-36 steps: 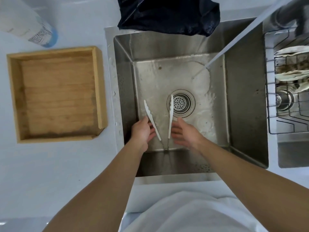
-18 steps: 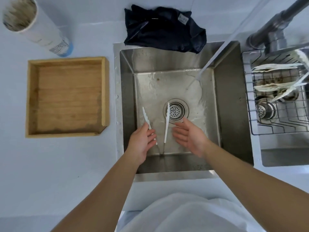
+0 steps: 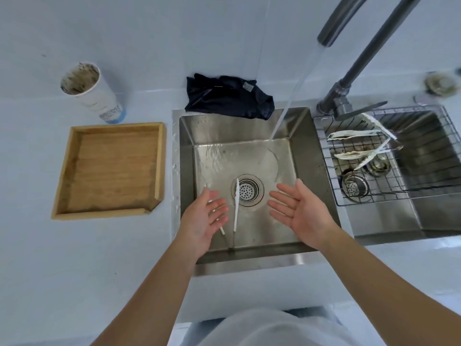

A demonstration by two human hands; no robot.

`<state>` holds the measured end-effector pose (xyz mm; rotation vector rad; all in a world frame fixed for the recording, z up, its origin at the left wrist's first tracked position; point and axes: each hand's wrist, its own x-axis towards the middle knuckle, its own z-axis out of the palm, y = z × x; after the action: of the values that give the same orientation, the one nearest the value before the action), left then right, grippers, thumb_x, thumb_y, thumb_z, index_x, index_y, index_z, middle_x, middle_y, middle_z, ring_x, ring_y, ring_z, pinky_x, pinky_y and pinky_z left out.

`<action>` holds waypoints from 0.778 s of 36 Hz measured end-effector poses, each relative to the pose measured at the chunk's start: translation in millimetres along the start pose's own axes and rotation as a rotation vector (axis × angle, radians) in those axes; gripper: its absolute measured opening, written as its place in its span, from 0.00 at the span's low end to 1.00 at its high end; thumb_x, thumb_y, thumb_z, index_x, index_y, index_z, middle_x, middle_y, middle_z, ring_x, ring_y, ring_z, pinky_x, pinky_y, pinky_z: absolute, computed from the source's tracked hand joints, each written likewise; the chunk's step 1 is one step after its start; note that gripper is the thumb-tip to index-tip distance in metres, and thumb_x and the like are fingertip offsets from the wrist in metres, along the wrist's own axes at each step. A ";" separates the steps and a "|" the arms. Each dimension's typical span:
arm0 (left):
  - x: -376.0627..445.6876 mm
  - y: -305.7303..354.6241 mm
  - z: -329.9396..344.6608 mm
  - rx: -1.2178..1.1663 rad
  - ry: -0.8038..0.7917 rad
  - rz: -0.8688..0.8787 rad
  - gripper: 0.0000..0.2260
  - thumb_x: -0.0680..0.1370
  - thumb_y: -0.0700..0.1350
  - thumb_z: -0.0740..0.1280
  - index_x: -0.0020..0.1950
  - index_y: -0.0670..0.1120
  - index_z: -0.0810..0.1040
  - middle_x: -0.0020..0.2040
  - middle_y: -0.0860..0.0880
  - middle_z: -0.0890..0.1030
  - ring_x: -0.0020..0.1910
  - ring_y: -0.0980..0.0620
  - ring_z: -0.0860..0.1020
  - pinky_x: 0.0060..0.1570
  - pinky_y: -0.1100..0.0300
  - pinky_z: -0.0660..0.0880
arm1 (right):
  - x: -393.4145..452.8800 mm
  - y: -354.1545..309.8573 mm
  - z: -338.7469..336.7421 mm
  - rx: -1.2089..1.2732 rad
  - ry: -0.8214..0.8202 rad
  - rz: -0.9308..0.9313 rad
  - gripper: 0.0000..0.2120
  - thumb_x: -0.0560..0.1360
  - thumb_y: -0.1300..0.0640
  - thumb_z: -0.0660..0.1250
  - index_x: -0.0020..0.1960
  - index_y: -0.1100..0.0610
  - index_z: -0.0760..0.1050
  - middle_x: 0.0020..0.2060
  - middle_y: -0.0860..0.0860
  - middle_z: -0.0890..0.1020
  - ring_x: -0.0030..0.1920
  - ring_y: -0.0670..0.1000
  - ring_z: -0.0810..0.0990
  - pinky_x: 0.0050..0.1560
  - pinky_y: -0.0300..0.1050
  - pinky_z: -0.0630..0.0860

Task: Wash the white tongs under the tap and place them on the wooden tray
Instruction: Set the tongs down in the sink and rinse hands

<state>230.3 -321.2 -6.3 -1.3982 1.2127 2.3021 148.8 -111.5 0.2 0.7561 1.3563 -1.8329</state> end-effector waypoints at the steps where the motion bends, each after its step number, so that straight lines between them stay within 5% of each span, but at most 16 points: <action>1: -2.9 3.3 1.7 -0.003 -0.007 0.017 0.15 0.83 0.55 0.61 0.57 0.45 0.79 0.55 0.44 0.83 0.54 0.47 0.82 0.54 0.52 0.78 | -4.0 -4.2 -1.1 0.001 0.004 -0.020 0.23 0.83 0.44 0.56 0.66 0.59 0.75 0.61 0.58 0.82 0.60 0.59 0.82 0.61 0.56 0.77; 28: -45.7 10.0 145.0 0.048 -0.064 0.217 0.12 0.82 0.52 0.63 0.56 0.46 0.81 0.49 0.46 0.84 0.46 0.49 0.82 0.48 0.53 0.78 | -59.6 -130.5 -90.8 -0.013 0.010 -0.234 0.19 0.84 0.47 0.57 0.62 0.59 0.78 0.56 0.56 0.86 0.56 0.57 0.84 0.53 0.53 0.80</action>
<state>154.7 -212.0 68.2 -1.2205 1.4540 2.4190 78.5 12.1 93.0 0.6219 1.5150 -2.0000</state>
